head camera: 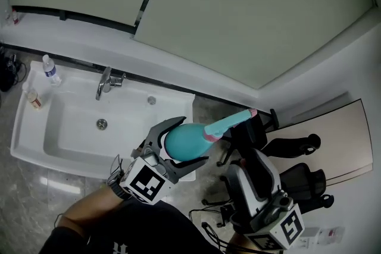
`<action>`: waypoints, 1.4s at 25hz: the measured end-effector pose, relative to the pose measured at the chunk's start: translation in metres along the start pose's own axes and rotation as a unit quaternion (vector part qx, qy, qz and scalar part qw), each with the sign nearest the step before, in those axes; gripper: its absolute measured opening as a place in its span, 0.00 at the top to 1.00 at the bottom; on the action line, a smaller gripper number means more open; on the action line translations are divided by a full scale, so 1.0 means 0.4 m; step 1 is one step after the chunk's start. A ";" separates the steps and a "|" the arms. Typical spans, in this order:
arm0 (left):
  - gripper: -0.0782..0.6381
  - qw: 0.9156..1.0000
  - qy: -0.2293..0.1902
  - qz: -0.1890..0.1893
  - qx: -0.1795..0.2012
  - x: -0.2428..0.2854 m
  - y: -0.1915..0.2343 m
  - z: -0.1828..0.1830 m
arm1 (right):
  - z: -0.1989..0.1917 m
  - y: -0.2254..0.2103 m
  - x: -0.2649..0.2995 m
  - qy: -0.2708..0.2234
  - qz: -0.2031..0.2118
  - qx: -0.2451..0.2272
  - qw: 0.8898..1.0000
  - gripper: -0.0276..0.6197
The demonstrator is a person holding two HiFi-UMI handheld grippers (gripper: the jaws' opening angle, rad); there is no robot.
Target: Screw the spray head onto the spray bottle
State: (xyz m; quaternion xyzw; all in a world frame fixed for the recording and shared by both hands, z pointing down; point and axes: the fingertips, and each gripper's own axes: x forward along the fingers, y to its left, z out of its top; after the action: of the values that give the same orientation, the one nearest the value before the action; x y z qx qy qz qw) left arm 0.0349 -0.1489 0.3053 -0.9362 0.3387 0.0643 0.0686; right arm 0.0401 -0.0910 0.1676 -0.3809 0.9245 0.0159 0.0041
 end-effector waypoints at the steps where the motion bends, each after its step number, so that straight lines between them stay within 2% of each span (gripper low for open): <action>1: 0.28 1.000 0.000 -0.006 0.004 -0.003 -0.002 0.004 | 0.033 -0.026 -0.017 -0.029 -0.002 -0.001 1.000 0.75; 2: 0.28 1.000 0.002 -0.012 0.008 -0.007 -0.005 0.007 | 0.061 -0.057 -0.029 -0.058 0.007 0.008 0.998 0.75; 3: 0.28 1.000 0.004 -0.019 0.012 -0.010 -0.010 0.010 | 0.080 -0.088 -0.035 -0.083 0.033 0.030 0.996 0.75; 4: 0.28 1.000 0.005 -0.028 0.014 -0.014 -0.017 0.014 | 0.089 -0.114 -0.034 -0.100 0.080 0.065 0.990 0.75; 5: 0.28 0.999 0.005 -0.037 0.015 -0.018 -0.027 0.018 | 0.089 -0.135 -0.027 -0.108 0.139 0.106 0.979 0.75; 7: 0.28 0.998 0.006 -0.057 0.014 -0.023 -0.048 0.029 | 0.078 -0.165 0.006 -0.105 0.242 0.177 0.948 0.72; 9: 0.28 0.997 0.004 -0.071 0.014 -0.026 -0.068 0.040 | 0.057 -0.176 0.042 -0.087 0.300 0.206 0.927 0.57; 10: 0.28 0.997 0.002 -0.076 0.012 -0.026 -0.076 0.046 | 0.047 -0.166 0.053 -0.077 0.326 0.210 0.919 0.54; 12: 0.28 0.996 -0.001 -0.086 0.006 -0.028 -0.088 0.053 | 0.031 -0.117 0.058 -0.060 0.382 0.200 0.900 0.52; 15: 0.28 0.995 -0.001 -0.101 0.001 -0.029 -0.104 0.053 | 0.016 -0.027 0.059 -0.028 0.445 0.142 0.884 0.52; 18: 0.28 0.993 -0.001 -0.118 -0.006 -0.025 -0.124 0.054 | 0.007 0.050 0.057 0.015 0.490 0.081 0.868 0.52; 20: 0.28 0.991 -0.006 -0.130 -0.017 -0.024 -0.137 0.058 | -0.002 0.083 0.054 0.039 0.505 0.047 0.861 0.52; 22: 0.28 0.989 -0.013 -0.142 -0.027 -0.024 -0.145 0.062 | -0.007 0.094 0.056 0.050 0.506 0.031 0.860 0.56; 23: 0.28 0.988 -0.016 -0.149 -0.033 -0.023 -0.149 0.063 | -0.006 0.094 0.057 0.050 0.505 0.030 0.861 0.64; 25: 0.28 0.986 -0.021 -0.161 -0.047 -0.023 -0.155 0.064 | -0.002 0.095 0.056 0.048 0.505 0.029 0.861 0.70; 27: 0.28 0.984 -0.019 -0.167 -0.056 -0.022 -0.158 0.061 | -0.003 0.100 0.058 0.052 0.500 0.024 0.864 0.73; 30: 0.28 0.988 -0.009 -0.147 -0.045 -0.017 -0.140 0.049 | -0.013 0.104 0.075 0.077 0.466 -0.001 0.882 0.73; 33: 0.28 0.996 0.018 -0.091 -0.014 -0.009 -0.097 0.024 | -0.039 0.083 0.097 0.120 0.400 -0.051 0.907 0.73; 35: 0.28 0.998 0.046 -0.051 0.008 -0.005 -0.070 -0.003 | -0.058 0.068 0.113 0.142 0.352 -0.075 0.922 0.73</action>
State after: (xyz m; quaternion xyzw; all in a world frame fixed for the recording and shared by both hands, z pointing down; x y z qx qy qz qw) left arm 0.0513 -0.1266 0.3091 -0.9537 0.2935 0.0150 0.0642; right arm -0.0113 -0.1043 0.1907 -0.0288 0.9860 0.0316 -0.1614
